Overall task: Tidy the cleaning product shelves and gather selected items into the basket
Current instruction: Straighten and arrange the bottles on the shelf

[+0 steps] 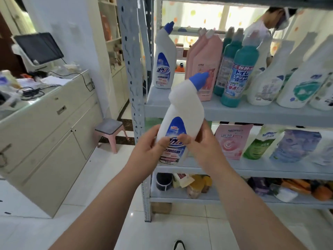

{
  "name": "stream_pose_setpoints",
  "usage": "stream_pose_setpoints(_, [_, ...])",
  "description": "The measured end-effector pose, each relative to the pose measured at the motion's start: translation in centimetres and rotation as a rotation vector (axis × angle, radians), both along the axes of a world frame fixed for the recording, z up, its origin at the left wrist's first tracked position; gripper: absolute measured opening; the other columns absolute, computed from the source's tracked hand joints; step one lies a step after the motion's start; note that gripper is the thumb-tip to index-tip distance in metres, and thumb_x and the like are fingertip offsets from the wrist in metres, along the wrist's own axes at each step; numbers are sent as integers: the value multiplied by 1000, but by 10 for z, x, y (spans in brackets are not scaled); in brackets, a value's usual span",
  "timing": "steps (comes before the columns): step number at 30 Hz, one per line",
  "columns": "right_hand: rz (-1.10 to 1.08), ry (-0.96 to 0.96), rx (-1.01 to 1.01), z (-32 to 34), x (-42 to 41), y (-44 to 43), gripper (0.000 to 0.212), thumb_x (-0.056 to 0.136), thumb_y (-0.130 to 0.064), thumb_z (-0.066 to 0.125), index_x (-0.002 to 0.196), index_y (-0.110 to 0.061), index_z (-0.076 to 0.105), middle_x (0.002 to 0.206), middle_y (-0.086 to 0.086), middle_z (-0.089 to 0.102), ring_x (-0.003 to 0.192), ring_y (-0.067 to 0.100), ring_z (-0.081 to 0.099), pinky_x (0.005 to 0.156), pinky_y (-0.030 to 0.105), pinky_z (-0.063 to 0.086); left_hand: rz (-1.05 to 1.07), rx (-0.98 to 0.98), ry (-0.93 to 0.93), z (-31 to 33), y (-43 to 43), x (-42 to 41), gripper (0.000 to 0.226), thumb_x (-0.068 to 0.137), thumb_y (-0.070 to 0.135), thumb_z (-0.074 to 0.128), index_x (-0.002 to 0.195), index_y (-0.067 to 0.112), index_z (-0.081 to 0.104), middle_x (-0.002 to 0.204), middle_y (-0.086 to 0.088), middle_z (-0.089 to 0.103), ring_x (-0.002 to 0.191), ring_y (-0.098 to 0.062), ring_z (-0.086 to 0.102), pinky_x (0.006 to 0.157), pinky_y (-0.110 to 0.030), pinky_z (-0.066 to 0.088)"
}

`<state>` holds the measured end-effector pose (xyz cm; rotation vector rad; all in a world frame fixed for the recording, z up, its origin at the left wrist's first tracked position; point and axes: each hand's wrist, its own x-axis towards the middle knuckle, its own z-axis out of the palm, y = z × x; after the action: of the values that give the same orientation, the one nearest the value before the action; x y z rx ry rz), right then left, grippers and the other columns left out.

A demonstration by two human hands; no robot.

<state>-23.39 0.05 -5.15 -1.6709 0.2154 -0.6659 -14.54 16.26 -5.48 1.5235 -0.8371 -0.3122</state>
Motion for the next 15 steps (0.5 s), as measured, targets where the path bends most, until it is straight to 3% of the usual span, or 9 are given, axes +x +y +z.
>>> stream_pose_setpoints(3, [-53, -92, -63, 35, 22, -31, 59, 82, -34, 85, 123, -62, 52, 117, -25, 71, 106, -1, 69, 71, 19, 60, 105, 40, -128, 4, -33, 22, 20, 104, 40, 48, 123, 45, 56, 113, 14, 69, 105, -6, 69, 79, -19, 58])
stream_pose_setpoints(6, [-65, -148, -153, 66, 47, -58, 59, 82, -39, 84, 117, -72, 50, 118, -28, 69, 106, -6, 67, 71, 15, 59, 294, 409, -486, -7, -55, 40, 35, 101, 28, 55, 136, 28, 49, 128, 9, 55, 116, -6, 53, 96, -25, 47])
stream_pose_setpoints(8, [-74, -164, -189, 81, 72, -73, 59, 84, -40, 83, 122, -68, 48, 119, -29, 67, 107, -5, 66, 75, 20, 62, 341, 499, -784, -6, -65, 51, 46, 95, 26, 62, 139, 14, 52, 132, -1, 55, 119, -16, 51, 100, -27, 44])
stream_pose_setpoints(10, [-68, -174, -226, 91, 102, -80, 61, 86, -40, 82, 127, -64, 44, 115, -33, 64, 105, -7, 64, 76, 21, 62, 354, 568, -1008, 2, -79, 64, 56, 89, 28, 66, 139, 4, 56, 133, -14, 59, 123, -31, 55, 107, -43, 48])
stream_pose_setpoints(13, [-56, -170, -283, 95, 145, -87, 62, 87, -37, 81, 126, -62, 39, 116, -32, 59, 104, -4, 63, 82, 30, 62, 379, 716, -1073, 12, -101, 84, 72, 87, 36, 67, 147, 0, 49, 139, -23, 55, 130, -42, 51, 113, -55, 40])
stream_pose_setpoints(15, [-52, -164, -302, 91, 169, -95, 61, 88, -33, 80, 128, -56, 39, 119, -24, 61, 105, 0, 63, 87, 35, 61, 355, 846, -1025, 13, -109, 95, 77, 91, 47, 58, 155, 11, 37, 148, -17, 45, 139, -39, 40, 121, -56, 27])
